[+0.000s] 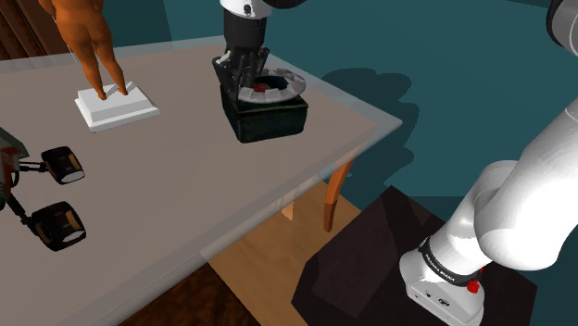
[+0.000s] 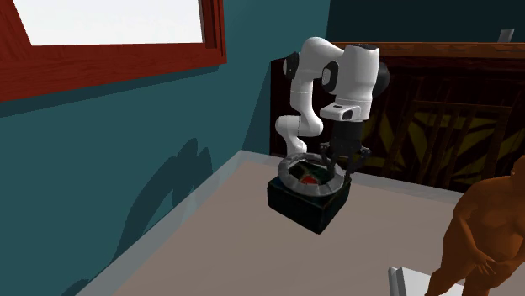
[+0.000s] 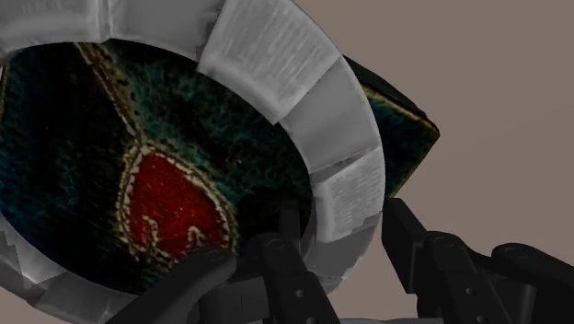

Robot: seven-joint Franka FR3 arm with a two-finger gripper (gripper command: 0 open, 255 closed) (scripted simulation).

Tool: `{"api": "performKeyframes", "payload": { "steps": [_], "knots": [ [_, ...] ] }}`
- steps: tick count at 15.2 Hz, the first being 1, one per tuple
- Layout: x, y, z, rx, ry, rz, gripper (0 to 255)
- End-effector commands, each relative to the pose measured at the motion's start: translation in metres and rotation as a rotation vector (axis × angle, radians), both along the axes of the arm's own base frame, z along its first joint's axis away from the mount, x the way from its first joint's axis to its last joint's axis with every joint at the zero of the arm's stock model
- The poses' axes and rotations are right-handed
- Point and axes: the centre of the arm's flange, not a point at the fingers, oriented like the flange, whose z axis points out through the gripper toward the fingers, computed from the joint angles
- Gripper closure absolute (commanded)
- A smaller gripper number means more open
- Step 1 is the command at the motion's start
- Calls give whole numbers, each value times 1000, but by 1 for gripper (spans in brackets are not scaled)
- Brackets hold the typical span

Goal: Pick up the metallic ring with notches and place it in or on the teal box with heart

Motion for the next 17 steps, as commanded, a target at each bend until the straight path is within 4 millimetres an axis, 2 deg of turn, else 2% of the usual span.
{"api": "performKeyframes", "payload": {
  "steps": [1, 3, 4, 9, 13, 17],
  "knots": [
    [0, 0, 0, 0, 0, 0, 255],
    [0, 0, 0, 0, 0, 0, 255],
    [0, 0, 0, 0, 0, 0, 0],
    [0, 0, 0, 0, 0, 0, 0],
    [-8, 0, 49, 0, 0, 0, 0],
    [-8, 0, 49, 0, 0, 0, 0]
  ]
}}
